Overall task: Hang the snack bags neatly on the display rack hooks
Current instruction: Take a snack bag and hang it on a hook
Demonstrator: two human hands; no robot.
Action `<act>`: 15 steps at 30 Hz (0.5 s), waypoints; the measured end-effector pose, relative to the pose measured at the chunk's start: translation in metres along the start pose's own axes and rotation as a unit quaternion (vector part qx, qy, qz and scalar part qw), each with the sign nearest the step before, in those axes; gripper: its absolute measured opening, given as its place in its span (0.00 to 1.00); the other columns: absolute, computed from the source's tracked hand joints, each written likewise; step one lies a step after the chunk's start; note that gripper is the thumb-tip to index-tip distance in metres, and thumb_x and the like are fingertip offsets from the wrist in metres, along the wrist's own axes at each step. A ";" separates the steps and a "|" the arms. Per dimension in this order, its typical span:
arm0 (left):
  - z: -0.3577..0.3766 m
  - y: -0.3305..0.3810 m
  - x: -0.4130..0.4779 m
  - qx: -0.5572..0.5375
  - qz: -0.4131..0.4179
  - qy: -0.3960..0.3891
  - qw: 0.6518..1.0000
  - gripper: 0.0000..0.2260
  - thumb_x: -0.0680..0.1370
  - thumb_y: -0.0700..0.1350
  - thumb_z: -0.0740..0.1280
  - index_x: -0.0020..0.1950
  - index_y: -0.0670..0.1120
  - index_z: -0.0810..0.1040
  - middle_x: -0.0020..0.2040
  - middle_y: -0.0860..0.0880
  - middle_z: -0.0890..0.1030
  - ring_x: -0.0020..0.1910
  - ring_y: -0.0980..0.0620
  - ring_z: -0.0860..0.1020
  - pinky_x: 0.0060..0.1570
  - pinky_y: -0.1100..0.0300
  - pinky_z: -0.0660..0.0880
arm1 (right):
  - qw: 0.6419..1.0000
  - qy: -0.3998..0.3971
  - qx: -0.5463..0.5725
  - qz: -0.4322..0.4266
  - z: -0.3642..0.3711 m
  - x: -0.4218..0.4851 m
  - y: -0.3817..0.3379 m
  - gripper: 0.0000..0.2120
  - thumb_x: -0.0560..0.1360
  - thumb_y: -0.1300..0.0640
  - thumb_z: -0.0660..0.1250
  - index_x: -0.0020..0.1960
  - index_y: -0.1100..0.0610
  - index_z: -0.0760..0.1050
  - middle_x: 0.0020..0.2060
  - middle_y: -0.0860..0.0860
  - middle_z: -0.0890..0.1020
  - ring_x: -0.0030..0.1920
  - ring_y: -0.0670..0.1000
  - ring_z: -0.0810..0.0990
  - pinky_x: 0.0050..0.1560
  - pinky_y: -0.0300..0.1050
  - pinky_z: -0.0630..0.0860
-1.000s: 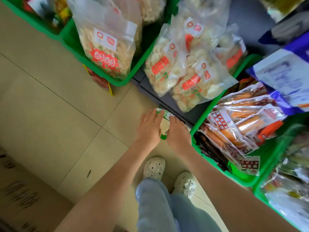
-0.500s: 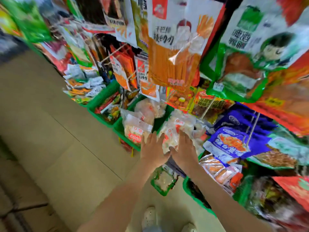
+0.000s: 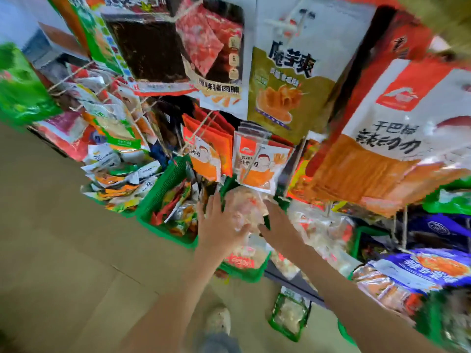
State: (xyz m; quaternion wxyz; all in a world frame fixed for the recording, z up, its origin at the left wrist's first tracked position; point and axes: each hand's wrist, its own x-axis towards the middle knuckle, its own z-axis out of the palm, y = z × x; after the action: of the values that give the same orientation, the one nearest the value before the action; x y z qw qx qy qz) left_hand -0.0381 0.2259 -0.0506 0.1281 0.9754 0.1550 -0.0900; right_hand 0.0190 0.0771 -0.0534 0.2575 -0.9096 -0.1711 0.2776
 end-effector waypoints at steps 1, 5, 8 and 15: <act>-0.009 -0.015 0.009 -0.011 0.005 0.009 1.000 0.38 0.74 0.65 0.57 0.77 0.51 0.45 0.77 0.44 0.51 0.76 0.46 0.49 0.73 0.45 0.45 | 1.000 0.013 0.000 0.009 0.002 0.017 -0.016 0.29 0.79 0.56 0.58 0.76 0.56 0.48 0.74 0.53 0.57 0.73 0.53 0.57 0.69 0.44 0.57; -0.030 -0.053 0.044 -0.038 0.020 0.030 0.999 0.35 0.77 0.60 0.59 0.77 0.46 0.48 0.76 0.44 0.55 0.75 0.45 0.54 0.74 0.50 0.50 | 0.993 0.107 0.030 0.034 0.006 0.058 -0.061 0.24 0.78 0.57 0.59 0.72 0.57 0.57 0.67 0.57 0.67 0.65 0.56 0.68 0.59 0.48 0.69; -0.038 -0.067 0.068 -0.036 0.028 0.027 0.999 0.34 0.78 0.58 0.59 0.77 0.45 0.49 0.76 0.43 0.55 0.74 0.44 0.55 0.73 0.50 0.52 | 0.978 0.191 0.042 0.076 0.008 0.074 -0.077 0.15 0.78 0.54 0.59 0.61 0.61 0.68 0.54 0.58 0.76 0.54 0.59 0.76 0.47 0.48 0.73; -0.045 -0.095 0.093 -0.079 0.102 0.193 0.973 0.17 0.75 0.48 0.63 0.61 0.41 0.74 0.52 0.43 0.79 0.49 0.44 0.79 0.49 0.52 0.76 | 0.926 0.357 -0.121 -0.003 0.011 0.101 -0.103 0.16 0.74 0.51 0.59 0.44 0.63 0.77 0.40 0.58 0.80 0.45 0.61 0.77 0.44 0.52 0.75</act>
State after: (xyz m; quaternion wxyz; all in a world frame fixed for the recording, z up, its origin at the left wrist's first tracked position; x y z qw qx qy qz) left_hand 0.0244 0.3513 -0.0487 0.1814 0.9718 0.0831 0.1257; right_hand 0.0749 0.2103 -0.0451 0.1906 -0.9722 -0.1025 -0.0892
